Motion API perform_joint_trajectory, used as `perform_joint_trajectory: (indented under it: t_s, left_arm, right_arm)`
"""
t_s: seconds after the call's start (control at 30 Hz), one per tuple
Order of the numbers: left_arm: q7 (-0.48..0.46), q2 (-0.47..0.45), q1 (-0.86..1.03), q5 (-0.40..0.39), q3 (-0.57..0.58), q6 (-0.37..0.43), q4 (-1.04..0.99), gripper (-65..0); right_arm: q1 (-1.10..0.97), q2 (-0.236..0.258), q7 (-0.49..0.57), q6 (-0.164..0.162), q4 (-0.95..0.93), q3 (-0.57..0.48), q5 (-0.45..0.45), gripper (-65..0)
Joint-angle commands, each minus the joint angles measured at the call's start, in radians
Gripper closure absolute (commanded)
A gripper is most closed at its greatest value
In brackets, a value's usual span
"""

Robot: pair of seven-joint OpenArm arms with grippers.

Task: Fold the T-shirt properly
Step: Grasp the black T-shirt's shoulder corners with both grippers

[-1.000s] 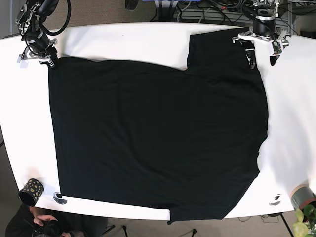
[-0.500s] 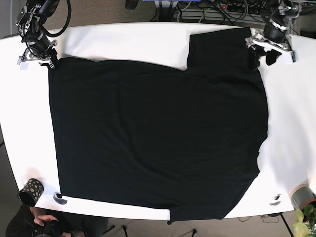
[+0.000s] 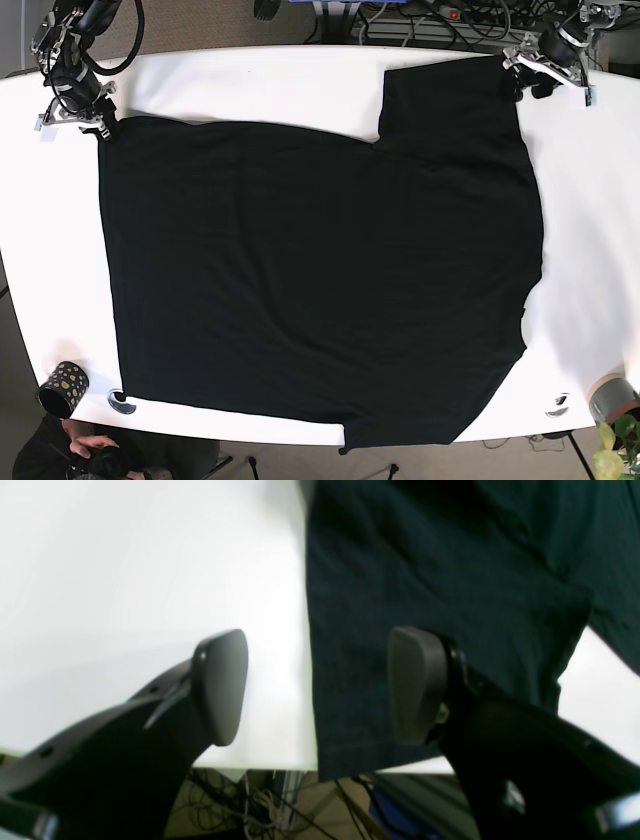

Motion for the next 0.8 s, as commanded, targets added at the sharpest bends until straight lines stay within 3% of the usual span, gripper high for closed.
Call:
perform_joint_trajectory:
  t_s: [0.0,0.43,0.77]
  left_arm:
    - [-0.011,-0.011,0.02,-0.016,0.023,-0.042,0.006,-40.4]
    - [-0.011,-0.01,0.058,-0.015,0.105,-0.063,-0.048,-38.3]
    - [-0.011,-0.011,0.021,-0.013,0.106,-0.061,-0.054,-6.8]
  right_arm:
    - [0.0,0.019,0.007,0.011,0.015,0.006,0.02,0.0]
    - [-0.003,0.019,0.007,0.011,0.015,0.006,0.022,0.0]
    - [-0.003,0.017,0.004,0.011,0.015,0.006,0.022,0.0]
